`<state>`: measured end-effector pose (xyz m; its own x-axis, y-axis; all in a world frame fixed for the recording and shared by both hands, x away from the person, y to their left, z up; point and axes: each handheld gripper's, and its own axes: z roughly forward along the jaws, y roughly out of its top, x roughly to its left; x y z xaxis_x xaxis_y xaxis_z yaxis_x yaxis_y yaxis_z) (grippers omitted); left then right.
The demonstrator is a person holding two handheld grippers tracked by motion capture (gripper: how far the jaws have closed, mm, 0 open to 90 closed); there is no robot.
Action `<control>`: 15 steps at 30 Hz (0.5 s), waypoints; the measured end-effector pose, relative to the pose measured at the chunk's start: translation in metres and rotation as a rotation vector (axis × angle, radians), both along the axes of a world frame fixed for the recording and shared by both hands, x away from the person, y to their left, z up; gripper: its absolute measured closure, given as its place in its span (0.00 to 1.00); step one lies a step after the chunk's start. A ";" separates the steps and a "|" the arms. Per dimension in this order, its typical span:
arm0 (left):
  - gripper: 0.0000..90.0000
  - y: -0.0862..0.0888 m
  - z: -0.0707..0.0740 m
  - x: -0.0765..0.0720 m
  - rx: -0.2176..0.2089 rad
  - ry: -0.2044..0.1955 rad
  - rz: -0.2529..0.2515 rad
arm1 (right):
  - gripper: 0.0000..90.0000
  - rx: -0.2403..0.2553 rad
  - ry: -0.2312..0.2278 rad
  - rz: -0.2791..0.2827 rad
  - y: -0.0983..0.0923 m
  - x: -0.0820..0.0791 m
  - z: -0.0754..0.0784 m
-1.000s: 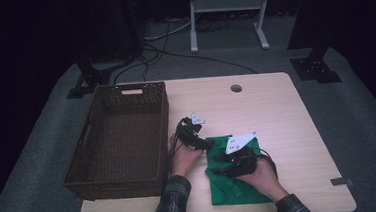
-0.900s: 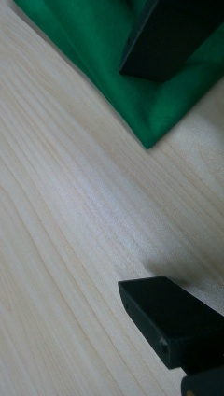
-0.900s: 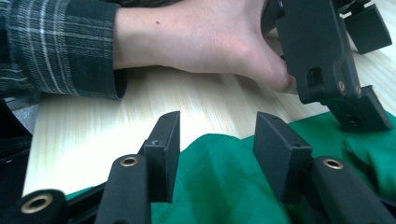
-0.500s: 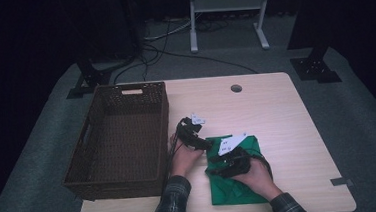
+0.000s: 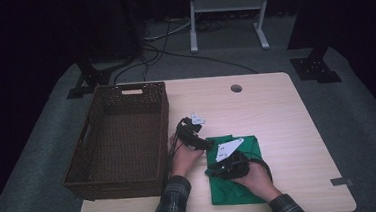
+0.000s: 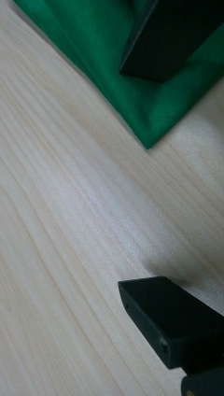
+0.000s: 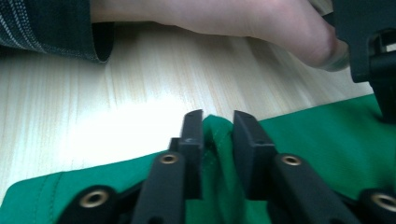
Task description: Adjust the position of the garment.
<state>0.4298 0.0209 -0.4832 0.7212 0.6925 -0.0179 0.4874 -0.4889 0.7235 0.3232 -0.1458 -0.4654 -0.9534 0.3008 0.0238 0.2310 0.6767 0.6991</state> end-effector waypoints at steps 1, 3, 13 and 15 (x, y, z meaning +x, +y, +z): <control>0.00 0.000 0.000 0.000 0.000 0.000 0.000 | 0.90 -0.001 -0.003 0.001 0.000 -0.001 0.001; 0.00 0.000 0.000 0.000 -0.001 -0.001 0.000 | 0.94 0.001 -0.010 0.000 -0.002 -0.001 0.003; 0.00 0.000 0.000 0.000 0.001 0.000 0.000 | 0.97 0.039 -0.010 -0.031 -0.019 -0.005 0.015; 0.00 0.000 0.000 0.000 0.000 -0.001 0.000 | 0.97 0.048 -0.005 -0.037 -0.025 -0.006 0.017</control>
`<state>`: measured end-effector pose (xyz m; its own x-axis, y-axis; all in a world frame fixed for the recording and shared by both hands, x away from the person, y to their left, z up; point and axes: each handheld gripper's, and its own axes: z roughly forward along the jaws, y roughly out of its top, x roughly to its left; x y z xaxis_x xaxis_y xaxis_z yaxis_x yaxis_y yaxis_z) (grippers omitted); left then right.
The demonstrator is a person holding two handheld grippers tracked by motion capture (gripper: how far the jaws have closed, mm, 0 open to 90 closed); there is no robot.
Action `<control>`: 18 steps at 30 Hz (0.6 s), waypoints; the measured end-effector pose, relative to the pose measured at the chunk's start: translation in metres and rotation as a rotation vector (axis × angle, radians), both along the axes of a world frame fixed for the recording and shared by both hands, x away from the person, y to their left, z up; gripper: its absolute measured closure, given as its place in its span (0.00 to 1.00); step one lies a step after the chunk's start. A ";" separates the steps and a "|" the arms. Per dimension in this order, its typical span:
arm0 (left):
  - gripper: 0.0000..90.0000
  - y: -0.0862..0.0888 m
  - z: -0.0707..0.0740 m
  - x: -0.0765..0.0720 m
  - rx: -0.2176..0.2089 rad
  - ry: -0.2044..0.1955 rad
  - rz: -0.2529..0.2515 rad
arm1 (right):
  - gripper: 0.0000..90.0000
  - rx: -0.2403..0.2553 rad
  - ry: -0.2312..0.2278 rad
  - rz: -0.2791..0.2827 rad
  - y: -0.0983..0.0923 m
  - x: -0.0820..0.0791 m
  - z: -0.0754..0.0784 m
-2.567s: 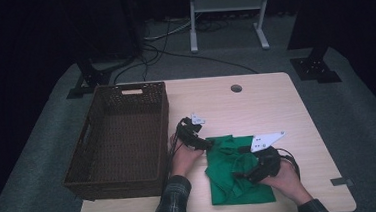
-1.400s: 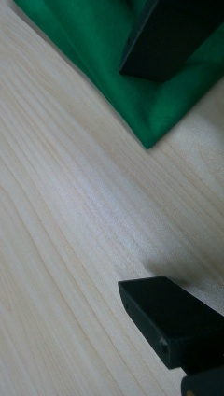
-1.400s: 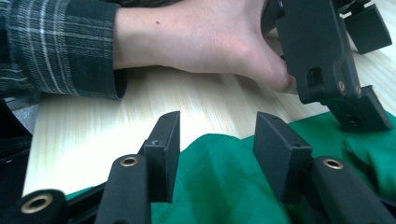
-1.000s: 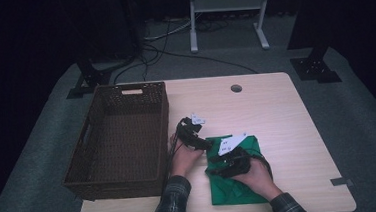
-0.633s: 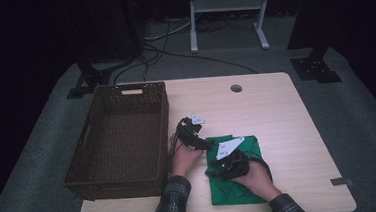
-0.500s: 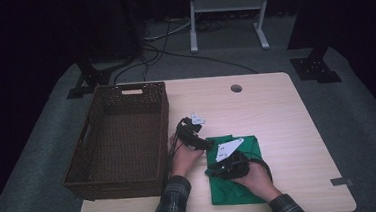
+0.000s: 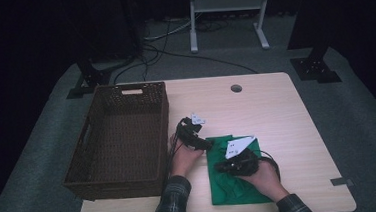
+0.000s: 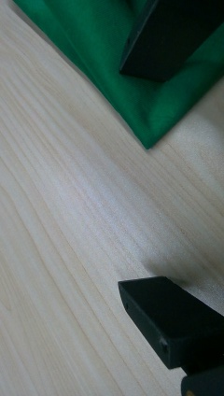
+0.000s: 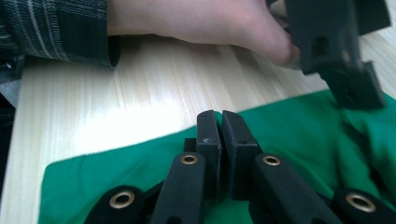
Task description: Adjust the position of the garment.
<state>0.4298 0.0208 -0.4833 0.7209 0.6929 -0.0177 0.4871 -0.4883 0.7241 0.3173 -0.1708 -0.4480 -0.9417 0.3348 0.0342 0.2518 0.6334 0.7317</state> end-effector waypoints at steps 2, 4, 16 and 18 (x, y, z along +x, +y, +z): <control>0.00 0.000 0.000 0.000 -0.001 0.000 0.000 | 0.97 0.007 0.002 -0.007 -0.007 -0.001 0.001; 0.00 0.000 0.000 0.000 -0.001 0.001 0.001 | 0.97 0.020 0.013 -0.014 -0.015 -0.001 0.001; 0.00 0.000 0.000 0.000 -0.001 0.000 0.001 | 0.97 0.059 0.024 -0.039 -0.052 -0.014 0.003; 0.00 0.000 0.000 0.000 -0.002 0.001 0.002 | 0.97 0.065 0.026 -0.046 -0.059 -0.016 0.004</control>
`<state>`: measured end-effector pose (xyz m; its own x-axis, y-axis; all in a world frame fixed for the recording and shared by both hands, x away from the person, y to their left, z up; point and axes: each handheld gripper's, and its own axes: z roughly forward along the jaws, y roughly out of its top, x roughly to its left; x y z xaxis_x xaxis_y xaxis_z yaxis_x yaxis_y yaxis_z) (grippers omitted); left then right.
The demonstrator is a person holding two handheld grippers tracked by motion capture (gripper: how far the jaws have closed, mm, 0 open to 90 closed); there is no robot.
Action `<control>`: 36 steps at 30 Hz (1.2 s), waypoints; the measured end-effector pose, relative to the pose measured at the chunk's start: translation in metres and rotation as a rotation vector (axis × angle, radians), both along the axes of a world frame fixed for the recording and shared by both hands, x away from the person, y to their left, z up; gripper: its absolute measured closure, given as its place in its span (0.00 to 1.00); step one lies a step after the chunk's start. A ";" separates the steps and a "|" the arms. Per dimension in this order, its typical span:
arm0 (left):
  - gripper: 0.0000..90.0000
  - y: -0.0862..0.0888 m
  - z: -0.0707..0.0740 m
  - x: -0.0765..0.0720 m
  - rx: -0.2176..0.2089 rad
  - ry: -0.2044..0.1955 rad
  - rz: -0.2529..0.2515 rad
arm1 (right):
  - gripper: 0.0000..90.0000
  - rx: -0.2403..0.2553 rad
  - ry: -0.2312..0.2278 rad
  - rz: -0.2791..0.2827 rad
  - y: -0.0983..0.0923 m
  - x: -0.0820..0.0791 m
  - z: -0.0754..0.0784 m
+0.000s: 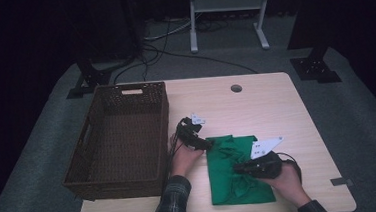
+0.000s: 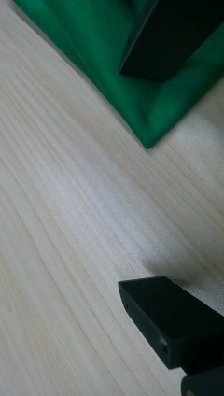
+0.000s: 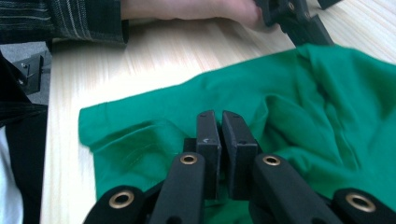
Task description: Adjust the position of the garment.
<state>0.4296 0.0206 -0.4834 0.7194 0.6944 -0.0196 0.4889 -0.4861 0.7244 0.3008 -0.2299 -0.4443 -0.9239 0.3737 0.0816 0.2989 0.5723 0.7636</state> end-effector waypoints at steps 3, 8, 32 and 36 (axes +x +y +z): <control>0.00 0.000 0.000 0.000 0.001 -0.001 -0.002 | 0.97 0.004 0.004 -0.014 -0.010 -0.004 0.000; 0.00 0.000 0.000 0.000 0.002 -0.001 -0.002 | 0.97 0.012 0.007 -0.030 -0.025 -0.012 0.001; 0.00 0.000 0.000 0.000 0.004 -0.001 -0.005 | 0.94 -0.095 0.034 -0.061 -0.057 -0.043 -0.020; 0.00 0.000 0.000 0.000 0.005 -0.001 -0.005 | 0.91 -0.146 0.049 -0.057 -0.061 -0.047 -0.025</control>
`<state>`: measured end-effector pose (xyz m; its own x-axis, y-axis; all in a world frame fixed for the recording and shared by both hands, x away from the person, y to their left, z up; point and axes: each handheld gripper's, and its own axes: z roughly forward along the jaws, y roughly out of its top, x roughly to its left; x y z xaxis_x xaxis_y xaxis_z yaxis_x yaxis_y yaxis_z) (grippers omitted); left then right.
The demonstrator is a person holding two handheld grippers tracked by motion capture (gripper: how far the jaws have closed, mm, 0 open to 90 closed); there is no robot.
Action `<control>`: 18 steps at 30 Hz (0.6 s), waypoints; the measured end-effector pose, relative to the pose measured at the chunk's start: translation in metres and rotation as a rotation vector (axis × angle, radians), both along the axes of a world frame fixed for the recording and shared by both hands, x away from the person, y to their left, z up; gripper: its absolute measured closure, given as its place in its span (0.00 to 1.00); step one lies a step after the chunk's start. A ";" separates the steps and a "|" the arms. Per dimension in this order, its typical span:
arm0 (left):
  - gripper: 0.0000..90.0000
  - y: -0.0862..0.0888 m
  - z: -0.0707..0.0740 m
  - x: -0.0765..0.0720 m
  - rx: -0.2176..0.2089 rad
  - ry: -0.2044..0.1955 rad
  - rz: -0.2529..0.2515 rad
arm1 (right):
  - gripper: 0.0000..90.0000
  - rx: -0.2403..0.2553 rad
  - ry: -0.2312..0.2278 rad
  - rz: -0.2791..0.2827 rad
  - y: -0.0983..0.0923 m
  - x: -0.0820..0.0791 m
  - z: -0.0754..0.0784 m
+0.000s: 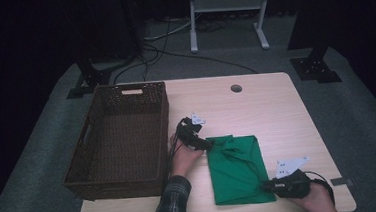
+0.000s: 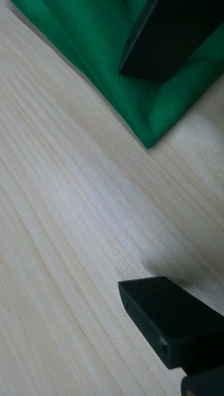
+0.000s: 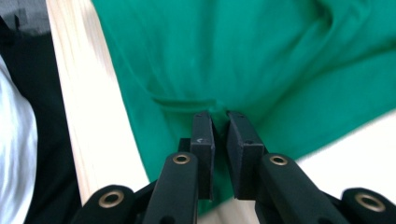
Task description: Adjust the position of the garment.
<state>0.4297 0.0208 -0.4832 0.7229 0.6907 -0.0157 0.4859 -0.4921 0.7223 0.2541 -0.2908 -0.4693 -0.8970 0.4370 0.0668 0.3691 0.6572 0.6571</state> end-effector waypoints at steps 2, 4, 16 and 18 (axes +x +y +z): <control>0.00 0.000 0.000 0.000 0.000 0.000 0.000 | 0.89 0.010 0.004 -0.008 -0.006 -0.003 0.000; 0.00 0.000 0.000 0.000 0.000 0.000 0.000 | 0.85 0.033 0.003 -0.016 -0.013 -0.005 0.001; 0.00 0.000 0.000 0.000 -0.001 0.000 0.000 | 0.32 0.210 -0.030 -0.116 -0.034 -0.005 0.019; 0.00 0.000 0.000 0.000 -0.001 0.000 0.000 | 0.28 0.222 -0.033 -0.119 -0.034 -0.004 0.019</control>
<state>0.4297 0.0207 -0.4832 0.7227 0.6910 -0.0159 0.4858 -0.4915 0.7228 0.2500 -0.3247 -0.4499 -0.8436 0.5171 0.1450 0.4114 0.4486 0.7934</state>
